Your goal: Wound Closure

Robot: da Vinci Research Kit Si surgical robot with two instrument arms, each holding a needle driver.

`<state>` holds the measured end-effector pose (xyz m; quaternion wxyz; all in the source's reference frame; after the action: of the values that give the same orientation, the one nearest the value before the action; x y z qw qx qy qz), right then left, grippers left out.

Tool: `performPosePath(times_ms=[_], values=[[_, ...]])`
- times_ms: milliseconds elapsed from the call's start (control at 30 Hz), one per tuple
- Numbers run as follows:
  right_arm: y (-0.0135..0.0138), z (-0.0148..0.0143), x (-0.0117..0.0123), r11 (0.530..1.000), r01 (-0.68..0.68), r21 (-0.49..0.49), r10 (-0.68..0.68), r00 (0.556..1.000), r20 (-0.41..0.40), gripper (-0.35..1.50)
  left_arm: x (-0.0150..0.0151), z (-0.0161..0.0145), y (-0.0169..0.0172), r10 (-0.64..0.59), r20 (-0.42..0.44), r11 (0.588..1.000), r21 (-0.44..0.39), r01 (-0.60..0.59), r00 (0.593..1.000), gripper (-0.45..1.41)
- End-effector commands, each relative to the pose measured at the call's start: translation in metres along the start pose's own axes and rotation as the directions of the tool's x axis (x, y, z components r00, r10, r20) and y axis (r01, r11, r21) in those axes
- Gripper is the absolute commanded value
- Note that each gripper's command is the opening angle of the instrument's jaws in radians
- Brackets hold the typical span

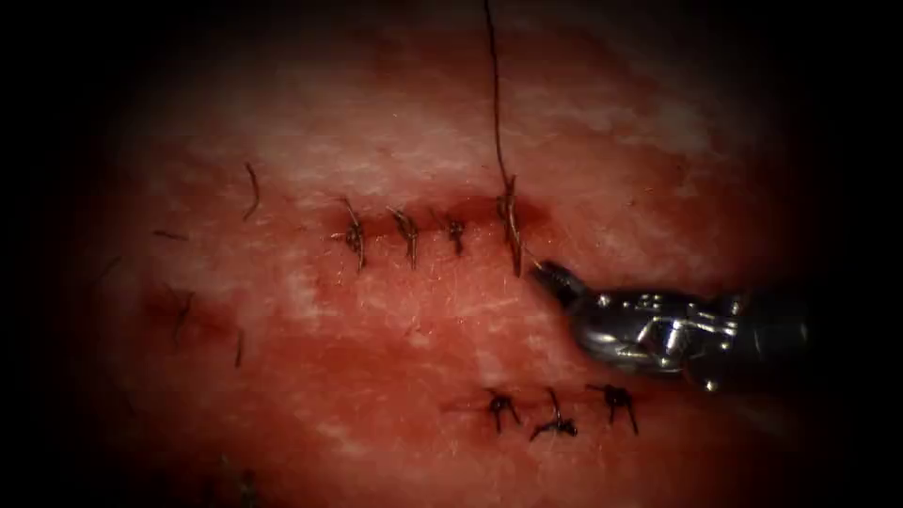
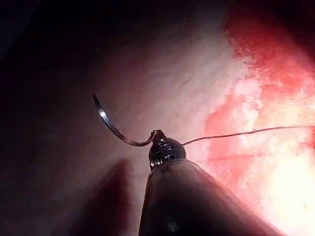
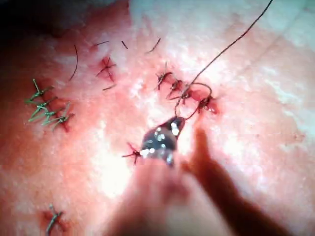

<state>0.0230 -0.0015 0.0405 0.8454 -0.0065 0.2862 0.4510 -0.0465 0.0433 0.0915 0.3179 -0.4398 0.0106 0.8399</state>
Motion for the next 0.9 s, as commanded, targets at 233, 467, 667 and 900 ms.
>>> performPosePath(times_ms=[233,467,667,900], values=[[-0.0019,-0.0003,-0.0030,1.000,-0.001,0.000,0.001,1.000,0.018,-0.35,0.0036,0.0006,-0.0045,0.053,0.002,0.998,0.036,-0.053,0.999,-0.45],[-0.0033,-0.0008,-0.0052,1.000,-0.004,-0.005,0.004,0.999,0.041,-0.35,0.0063,0.0007,-0.0083,0.118,0.035,0.989,0.083,-0.121,0.992,-0.45],[-0.0045,-0.0017,-0.0064,1.000,-0.003,-0.007,0.004,0.999,0.050,-0.35,0.0074,0.0014,-0.0090,0.151,0.050,0.983,0.101,-0.156,0.987,-0.45],[-0.0061,-0.0023,-0.0083,1.000,0.003,-0.010,-0.002,0.998,0.068,-0.35,0.0089,0.0007,-0.0107,0.232,0.107,0.959,0.144,-0.246,0.967,-0.45]])
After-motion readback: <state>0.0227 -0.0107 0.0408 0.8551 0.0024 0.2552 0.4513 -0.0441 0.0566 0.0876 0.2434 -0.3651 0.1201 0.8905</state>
